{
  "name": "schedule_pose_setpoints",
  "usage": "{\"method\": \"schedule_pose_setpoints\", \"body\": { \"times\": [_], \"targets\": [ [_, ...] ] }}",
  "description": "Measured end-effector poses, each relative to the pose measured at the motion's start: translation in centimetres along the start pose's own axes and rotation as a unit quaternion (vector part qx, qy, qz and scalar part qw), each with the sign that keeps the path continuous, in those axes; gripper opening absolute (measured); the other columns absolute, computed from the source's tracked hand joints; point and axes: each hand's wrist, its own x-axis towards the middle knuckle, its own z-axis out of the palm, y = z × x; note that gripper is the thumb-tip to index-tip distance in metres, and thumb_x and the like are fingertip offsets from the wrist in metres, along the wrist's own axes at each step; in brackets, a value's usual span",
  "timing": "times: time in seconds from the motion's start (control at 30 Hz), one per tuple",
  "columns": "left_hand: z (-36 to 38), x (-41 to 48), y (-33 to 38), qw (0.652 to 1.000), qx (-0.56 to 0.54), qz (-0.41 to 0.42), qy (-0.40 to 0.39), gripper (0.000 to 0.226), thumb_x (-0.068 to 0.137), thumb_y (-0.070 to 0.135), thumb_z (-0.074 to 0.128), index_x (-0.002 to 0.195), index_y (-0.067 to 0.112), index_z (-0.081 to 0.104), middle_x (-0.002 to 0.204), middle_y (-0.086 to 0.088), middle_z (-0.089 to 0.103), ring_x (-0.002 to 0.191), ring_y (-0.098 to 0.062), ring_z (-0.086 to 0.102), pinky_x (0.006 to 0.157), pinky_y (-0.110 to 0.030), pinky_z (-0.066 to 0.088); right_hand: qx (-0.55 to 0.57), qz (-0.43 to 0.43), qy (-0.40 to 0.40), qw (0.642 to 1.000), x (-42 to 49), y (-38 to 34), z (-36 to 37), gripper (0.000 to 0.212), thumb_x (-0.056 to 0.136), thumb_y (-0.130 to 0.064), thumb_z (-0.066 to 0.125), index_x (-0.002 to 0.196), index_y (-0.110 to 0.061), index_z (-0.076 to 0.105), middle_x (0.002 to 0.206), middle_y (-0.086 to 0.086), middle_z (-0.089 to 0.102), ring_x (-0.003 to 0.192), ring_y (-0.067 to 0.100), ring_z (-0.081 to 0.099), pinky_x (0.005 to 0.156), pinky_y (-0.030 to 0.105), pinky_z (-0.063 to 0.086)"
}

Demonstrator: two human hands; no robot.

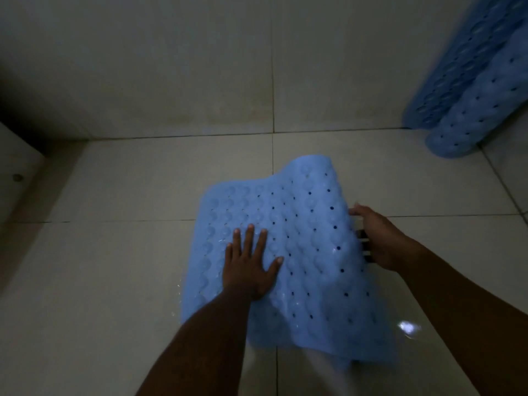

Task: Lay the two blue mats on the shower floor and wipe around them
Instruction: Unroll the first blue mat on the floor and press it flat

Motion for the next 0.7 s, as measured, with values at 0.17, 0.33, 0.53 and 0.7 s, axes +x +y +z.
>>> {"method": "schedule_pose_setpoints", "body": {
  "times": [0.17, 0.33, 0.53, 0.7],
  "targets": [
    [-0.9, -0.1, -2.9, 1.000, 0.012, -0.023, -0.009, 0.082, 0.093, 0.079, 0.015, 0.156, 0.040, -0.021, 0.162, 0.002, -0.035, 0.149, -0.030, -0.032, 0.122, -0.049, -0.012, -0.060, 0.062, -0.030, 0.996, -1.0, 1.6, 0.9, 0.060, 0.073, -0.061, 0.076, 0.108, -0.014, 0.066, 0.100, 0.010, 0.067, 0.089, 0.027, 0.064, 0.073, 0.033, 0.050],
    [-1.2, 0.3, -1.7, 0.998, 0.013, -0.045, -0.030, 0.084, 0.096, 0.073, 0.020, 0.157, 0.033, -0.022, 0.162, -0.006, -0.035, 0.148, -0.038, -0.033, 0.122, -0.056, -0.011, -0.029, 0.015, 0.013, 0.999, -1.0, 1.7, 1.9, 0.078, 0.068, -0.057, 0.082, 0.123, -0.005, 0.061, 0.109, 0.005, 0.067, 0.085, 0.020, 0.065, 0.063, 0.031, 0.052],
    [-1.2, 1.2, -1.6, 0.997, -0.005, -0.069, -0.039, 0.084, 0.096, 0.072, 0.023, 0.158, 0.035, -0.020, 0.164, -0.004, -0.034, 0.148, -0.040, -0.033, 0.123, -0.056, -0.011, -0.253, -0.166, 0.285, 0.910, -1.0, 0.3, 0.1, 0.092, 0.053, -0.070, 0.083, 0.115, -0.010, 0.052, 0.117, 0.009, 0.059, 0.107, 0.033, 0.060, 0.088, 0.046, 0.054],
    [-1.2, 1.9, -1.9, 0.997, -0.014, -0.067, -0.032, 0.085, 0.095, 0.073, 0.026, 0.158, 0.037, -0.018, 0.165, -0.003, -0.032, 0.148, -0.040, -0.032, 0.123, -0.056, -0.011, -0.290, -0.108, 0.311, 0.899, -0.5, 0.5, -1.3, 0.063, 0.085, -0.069, 0.055, 0.115, -0.014, 0.057, 0.131, 0.021, 0.046, 0.124, 0.043, 0.043, 0.105, 0.050, 0.038]
  ]
}}
